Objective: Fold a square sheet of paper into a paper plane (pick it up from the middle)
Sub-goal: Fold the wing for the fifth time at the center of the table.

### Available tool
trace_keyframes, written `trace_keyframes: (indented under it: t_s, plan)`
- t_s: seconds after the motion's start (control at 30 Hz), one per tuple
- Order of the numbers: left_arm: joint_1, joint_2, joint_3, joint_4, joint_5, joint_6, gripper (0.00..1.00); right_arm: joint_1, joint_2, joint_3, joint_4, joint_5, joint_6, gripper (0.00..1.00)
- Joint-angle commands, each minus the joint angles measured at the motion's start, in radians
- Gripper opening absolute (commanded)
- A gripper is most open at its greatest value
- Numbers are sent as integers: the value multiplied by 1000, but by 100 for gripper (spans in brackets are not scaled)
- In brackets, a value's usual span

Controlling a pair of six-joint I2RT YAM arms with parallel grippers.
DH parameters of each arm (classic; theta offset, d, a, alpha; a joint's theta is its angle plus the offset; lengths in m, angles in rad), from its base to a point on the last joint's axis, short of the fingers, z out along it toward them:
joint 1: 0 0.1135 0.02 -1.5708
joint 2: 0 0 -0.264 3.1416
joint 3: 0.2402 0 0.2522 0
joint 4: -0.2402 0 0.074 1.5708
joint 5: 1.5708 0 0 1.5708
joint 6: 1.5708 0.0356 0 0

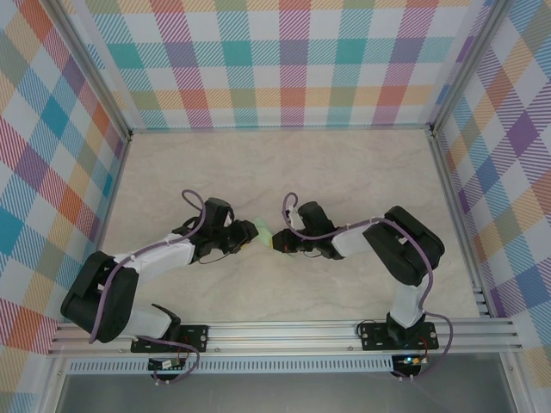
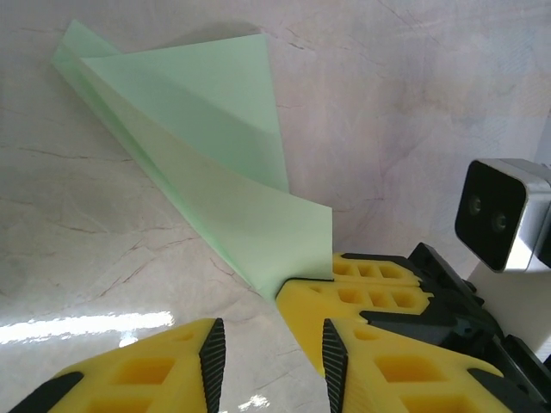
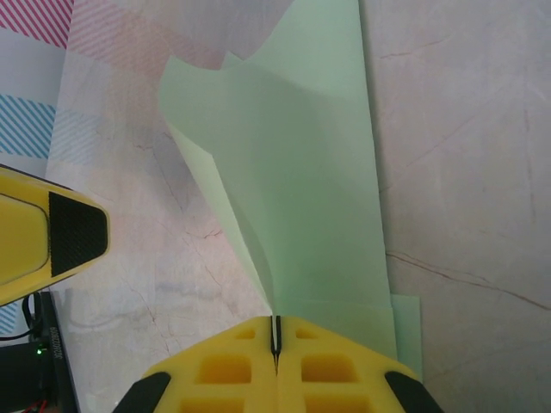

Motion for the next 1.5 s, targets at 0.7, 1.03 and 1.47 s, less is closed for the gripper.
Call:
trace_keyframes:
  t_s: [0.7,1.03,1.47]
  plan:
    - [-37,179,8,253,45,101,26,-73,57,16,-10,-125,159,4]
    - [-41,239,31,260,54,110,23,-81,69,27,-33,-134,172,4]
    - [-45,237,37,279,68,127,21,-83,93,49,-69,-142,160,4]
